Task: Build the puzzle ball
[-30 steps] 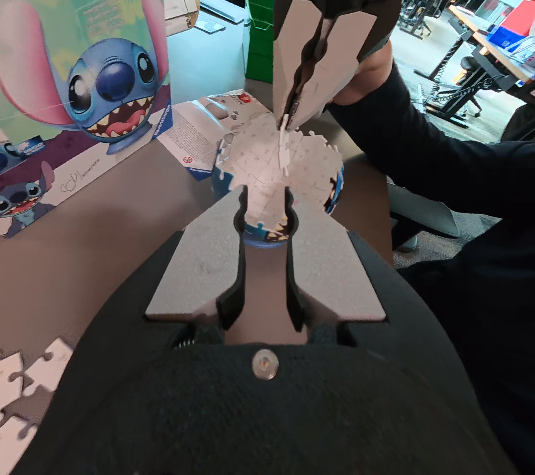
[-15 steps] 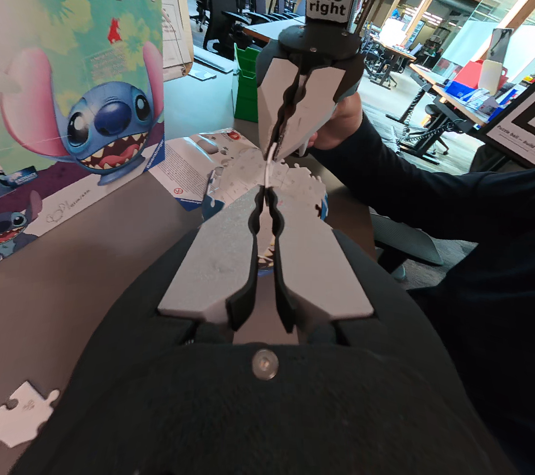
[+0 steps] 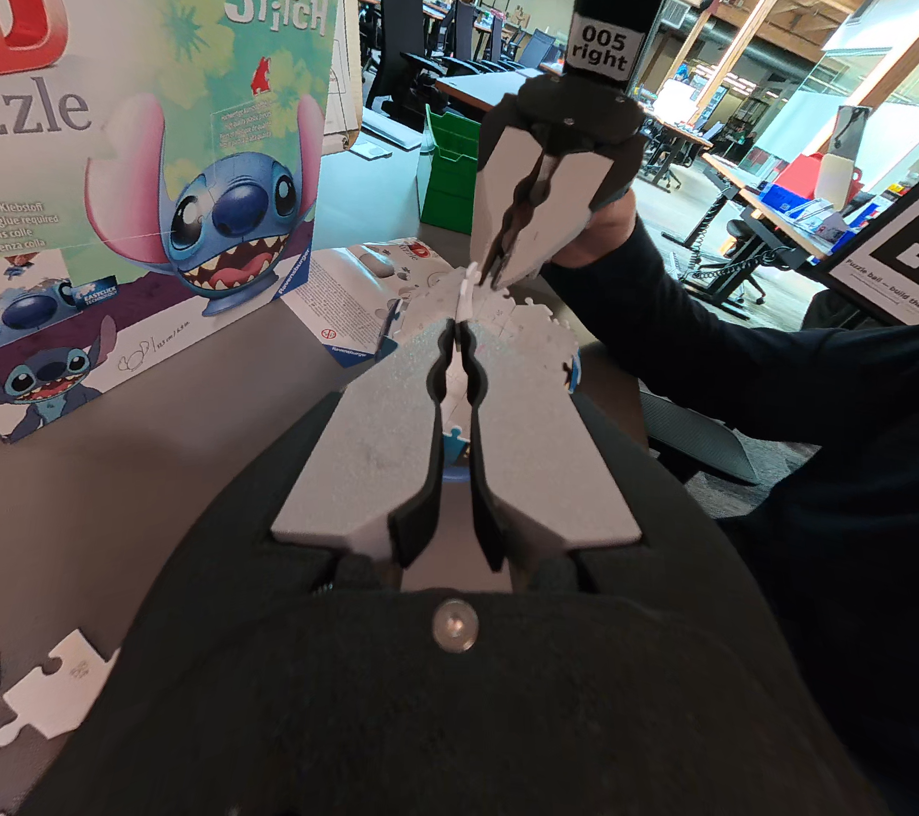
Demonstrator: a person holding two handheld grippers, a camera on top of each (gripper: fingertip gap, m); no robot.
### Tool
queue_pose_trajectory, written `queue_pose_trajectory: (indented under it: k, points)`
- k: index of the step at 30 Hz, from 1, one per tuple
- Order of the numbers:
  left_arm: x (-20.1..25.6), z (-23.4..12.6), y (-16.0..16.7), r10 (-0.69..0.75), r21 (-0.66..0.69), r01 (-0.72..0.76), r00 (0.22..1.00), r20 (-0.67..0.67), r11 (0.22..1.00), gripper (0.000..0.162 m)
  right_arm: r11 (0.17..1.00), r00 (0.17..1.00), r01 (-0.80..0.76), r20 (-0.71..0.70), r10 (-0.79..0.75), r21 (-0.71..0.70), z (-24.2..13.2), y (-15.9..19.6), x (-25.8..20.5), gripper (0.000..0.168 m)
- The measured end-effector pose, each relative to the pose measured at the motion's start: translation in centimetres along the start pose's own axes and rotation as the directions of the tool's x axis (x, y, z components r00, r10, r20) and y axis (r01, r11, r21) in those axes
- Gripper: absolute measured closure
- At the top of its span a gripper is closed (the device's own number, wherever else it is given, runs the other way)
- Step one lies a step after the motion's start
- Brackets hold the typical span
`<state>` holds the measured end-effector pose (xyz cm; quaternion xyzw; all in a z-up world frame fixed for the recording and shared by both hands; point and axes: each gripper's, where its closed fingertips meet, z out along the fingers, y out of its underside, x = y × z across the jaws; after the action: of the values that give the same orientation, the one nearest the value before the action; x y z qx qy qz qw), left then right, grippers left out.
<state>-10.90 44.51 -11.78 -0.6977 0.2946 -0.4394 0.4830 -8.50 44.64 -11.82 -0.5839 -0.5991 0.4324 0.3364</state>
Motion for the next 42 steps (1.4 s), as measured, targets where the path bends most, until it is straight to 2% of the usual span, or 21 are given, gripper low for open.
queue_pose_trajectory:
  k: [4, 15, 20, 29, 36, 39, 42]
  points:
    - [-0.2, 0.2, 0.5, -0.006, -0.024, 0.005, 1.0, -0.004, 1.0, 0.162, 0.999, 1.0, -0.022, 0.003, 0.022, 0.037, -0.1, -0.5, 0.2, 0.163]
    - [0.4, 0.3, 0.4, -0.038, -0.013, 0.037, 0.998, -0.049, 0.999, 0.162, 0.999, 0.999, 0.033, -0.022, -0.033, 0.013, 0.2, -0.3, -0.3, 0.168]
    - [0.4, -0.1, -0.2, -0.04, 0.031, 0.041, 0.998, -0.048, 0.999, 0.162, 0.999, 0.999, 0.032, 0.006, -0.032, -0.036, 1.2, 0.7, -0.7, 0.168]
    - [0.4, -0.1, 0.1, -0.037, 0.014, 0.038, 0.998, -0.049, 0.999, 0.162, 0.991, 0.998, 0.069, -0.003, -0.07, -0.111, 1.9, 1.9, -0.8, 0.168]
    - [0.5, -0.1, 0.8, -0.01, -0.053, 0.008, 0.999, -0.038, 0.999, 0.162, 0.999, 0.999, 0.029, -0.046, -0.028, 0.017, -0.2, -0.3, 0.5, 0.164]
    - [0.4, 0.2, 0.7, 0.085, -0.088, -0.086, 0.996, -0.021, 0.992, 0.162, 0.994, 0.982, 0.092, -0.173, -0.079, 0.064, -1.8, -1.3, 2.2, 0.165]
    - [0.4, 1.7, 0.5, 0.134, -0.201, -0.138, 0.99, -0.032, 0.97, 0.162, 0.978, 0.964, 0.129, -0.252, -0.085, 0.163, -4.2, -2.7, 3.6, 0.166]
